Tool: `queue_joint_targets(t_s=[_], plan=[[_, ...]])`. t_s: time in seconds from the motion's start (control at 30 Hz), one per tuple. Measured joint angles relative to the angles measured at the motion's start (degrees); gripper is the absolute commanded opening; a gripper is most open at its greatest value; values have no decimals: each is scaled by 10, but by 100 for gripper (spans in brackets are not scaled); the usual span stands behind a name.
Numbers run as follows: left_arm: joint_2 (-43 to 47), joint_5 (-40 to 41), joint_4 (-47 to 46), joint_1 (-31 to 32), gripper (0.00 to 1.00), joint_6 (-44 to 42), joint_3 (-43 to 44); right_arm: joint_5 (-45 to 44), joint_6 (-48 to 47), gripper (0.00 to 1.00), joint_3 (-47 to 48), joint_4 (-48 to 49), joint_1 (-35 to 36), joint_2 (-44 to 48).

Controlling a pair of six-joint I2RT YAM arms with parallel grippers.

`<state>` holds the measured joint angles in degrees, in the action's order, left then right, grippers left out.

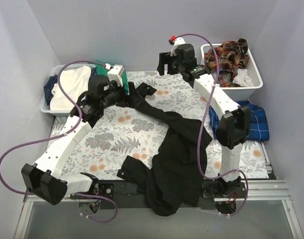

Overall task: Fold and stack the long sleeve shirts
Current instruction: Flatten the shirt out

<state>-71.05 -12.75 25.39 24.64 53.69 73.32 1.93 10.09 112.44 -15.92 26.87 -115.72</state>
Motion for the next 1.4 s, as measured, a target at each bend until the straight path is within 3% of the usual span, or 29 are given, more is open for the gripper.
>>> queue_joint_targets(t_s=[0.13,0.23,0.5,0.73,1.03,1.13,1.23,1.3,1.4], plan=[[17,-106,25,0,83,14,-65,-50,-10,90,-72,-21,-2,85],[26,-193,47,8,84,23,-130,-58,-15,90,-198,-39,-4,189],[19,-295,49,105,84,45,-202,-66,-25,91,-445,-113,28,328],[-59,-307,8,161,81,40,-235,-62,-12,90,-517,-148,33,360],[-171,-218,-34,195,79,51,-241,-47,7,90,-541,-141,33,402],[-204,-194,-37,219,67,60,-241,-47,11,90,-550,-141,33,414],[-233,-191,-35,239,24,77,-236,-48,13,90,-560,-140,33,428],[-249,-177,-32,251,0,79,-221,-50,15,90,-566,-140,33,438],[-251,-135,-7,260,0,83,-195,-56,16,90,-573,-141,33,450]])
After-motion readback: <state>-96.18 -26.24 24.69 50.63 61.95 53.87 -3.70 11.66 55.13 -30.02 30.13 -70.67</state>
